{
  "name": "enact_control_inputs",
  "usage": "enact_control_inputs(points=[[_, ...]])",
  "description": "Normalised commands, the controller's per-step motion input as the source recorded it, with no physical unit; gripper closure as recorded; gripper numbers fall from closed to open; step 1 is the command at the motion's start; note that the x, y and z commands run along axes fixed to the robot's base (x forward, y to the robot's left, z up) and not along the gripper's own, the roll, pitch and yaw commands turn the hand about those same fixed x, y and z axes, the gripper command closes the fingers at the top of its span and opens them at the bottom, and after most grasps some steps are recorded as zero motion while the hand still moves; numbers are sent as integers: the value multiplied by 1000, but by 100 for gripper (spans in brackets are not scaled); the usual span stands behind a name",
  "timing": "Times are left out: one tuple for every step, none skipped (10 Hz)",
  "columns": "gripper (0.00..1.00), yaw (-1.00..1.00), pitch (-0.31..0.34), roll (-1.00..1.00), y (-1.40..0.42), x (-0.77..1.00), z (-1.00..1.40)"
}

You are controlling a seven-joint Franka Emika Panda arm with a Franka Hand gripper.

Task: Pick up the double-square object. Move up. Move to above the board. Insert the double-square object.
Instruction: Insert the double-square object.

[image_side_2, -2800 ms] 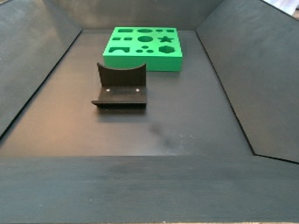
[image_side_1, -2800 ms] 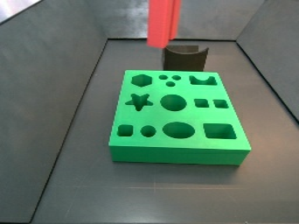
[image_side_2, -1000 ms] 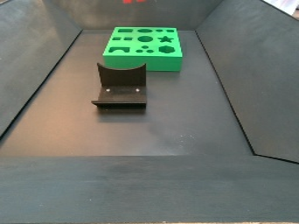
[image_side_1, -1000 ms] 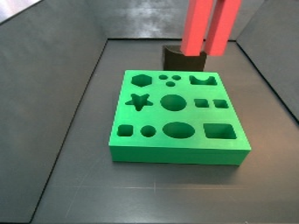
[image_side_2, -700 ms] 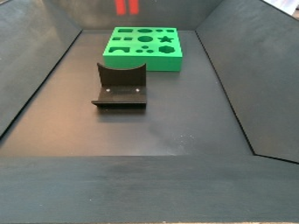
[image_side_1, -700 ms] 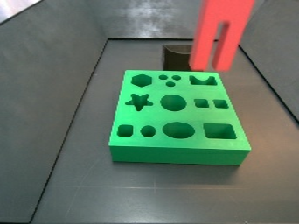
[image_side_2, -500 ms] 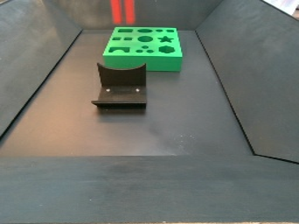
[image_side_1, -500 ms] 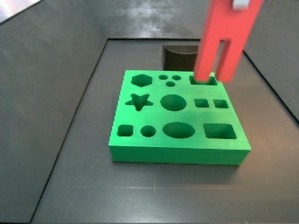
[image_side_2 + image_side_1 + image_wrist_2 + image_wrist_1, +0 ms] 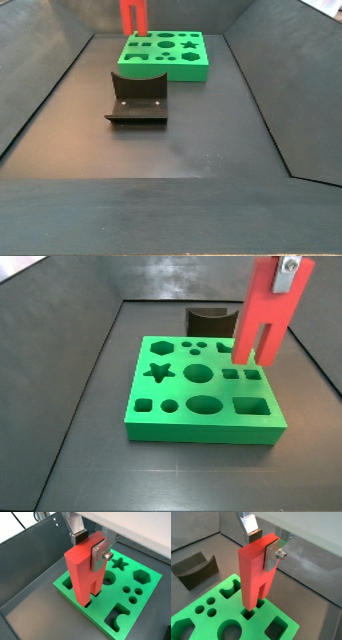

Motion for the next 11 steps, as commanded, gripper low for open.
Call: enact_control_inputs(points=[[100,0,0,139,0,-40,-309],[100,0,-96,230,0,-383,-454],[100,0,-59,44,0,-174,-243],[100,0,0,0,-20,0,-3],[100,0,-39,0,-169,109,-283],[100,0,0,61,-174,331,-360],[100,0,0,91,-97,326,-366],[100,9,0,100,0,246,-231],[100,97,0,127,0,0,-334],[100,109,0,193,114,-126,-391],[100,171,-43,147,226,-389,-394]])
